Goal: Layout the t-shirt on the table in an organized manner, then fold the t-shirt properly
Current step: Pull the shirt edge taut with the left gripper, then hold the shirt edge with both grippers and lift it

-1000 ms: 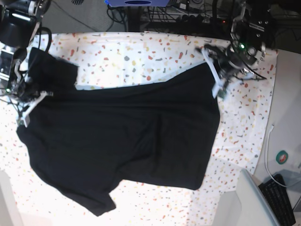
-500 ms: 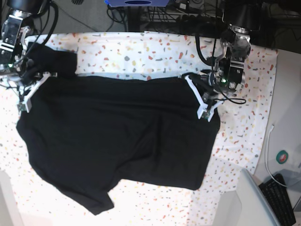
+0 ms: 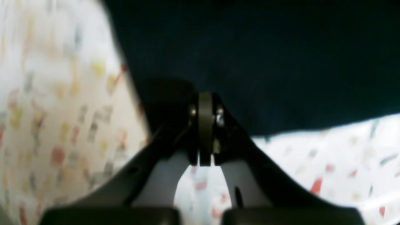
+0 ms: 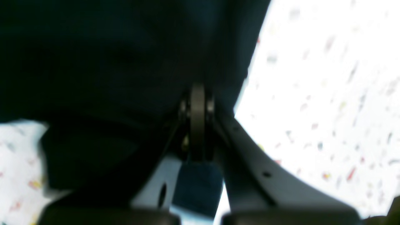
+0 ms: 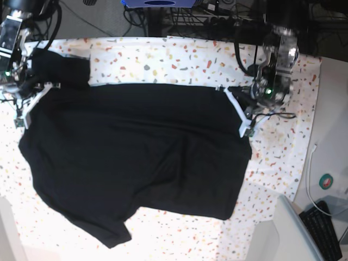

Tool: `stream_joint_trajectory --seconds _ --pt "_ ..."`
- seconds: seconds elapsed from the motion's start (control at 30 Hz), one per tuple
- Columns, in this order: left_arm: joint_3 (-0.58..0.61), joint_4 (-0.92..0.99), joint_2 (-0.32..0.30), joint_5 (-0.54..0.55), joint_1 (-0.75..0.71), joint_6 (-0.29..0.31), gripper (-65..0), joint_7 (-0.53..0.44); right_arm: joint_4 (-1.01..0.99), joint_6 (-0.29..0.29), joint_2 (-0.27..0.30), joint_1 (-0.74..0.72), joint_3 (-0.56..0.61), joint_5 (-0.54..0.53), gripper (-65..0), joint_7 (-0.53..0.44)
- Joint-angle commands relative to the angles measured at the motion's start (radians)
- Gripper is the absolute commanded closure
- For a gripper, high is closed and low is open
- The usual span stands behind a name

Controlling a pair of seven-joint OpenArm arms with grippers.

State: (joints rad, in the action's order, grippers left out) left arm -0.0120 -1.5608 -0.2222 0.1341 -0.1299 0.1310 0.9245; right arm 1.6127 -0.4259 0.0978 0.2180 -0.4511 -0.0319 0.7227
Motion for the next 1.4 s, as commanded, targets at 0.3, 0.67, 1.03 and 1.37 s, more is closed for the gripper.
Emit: stream_joint_trajectory --seconds 0.3,0.67,1.03,1.37 --pt "-0.460 -0.119 0.043 0.367 -0.238 0.192 0.0 -0.238 0.151 -0.001 -0.017 0.093 0.002 -0.009 0.0 -0.024" --pt "-0.489 0.188 0.057 0.436 -0.133 0.485 -52.3 -0.242 0.151 -0.004 -0.037 0.105 -0.005 -0.010 0.0 -0.021" --pt "-0.481 0.359 0.059 0.436 -0.021 0.496 -51.8 -0.246 0.157 -0.006 -0.060 0.153 -0.005 -0.010 -26.1 -0.108" --pt "-0.371 0.494 0.056 0.434 0.043 0.493 -10.9 -0.244 0.119 -0.133 -0.115 0.079 -0.249 -0.096 -27.2 -0.108"
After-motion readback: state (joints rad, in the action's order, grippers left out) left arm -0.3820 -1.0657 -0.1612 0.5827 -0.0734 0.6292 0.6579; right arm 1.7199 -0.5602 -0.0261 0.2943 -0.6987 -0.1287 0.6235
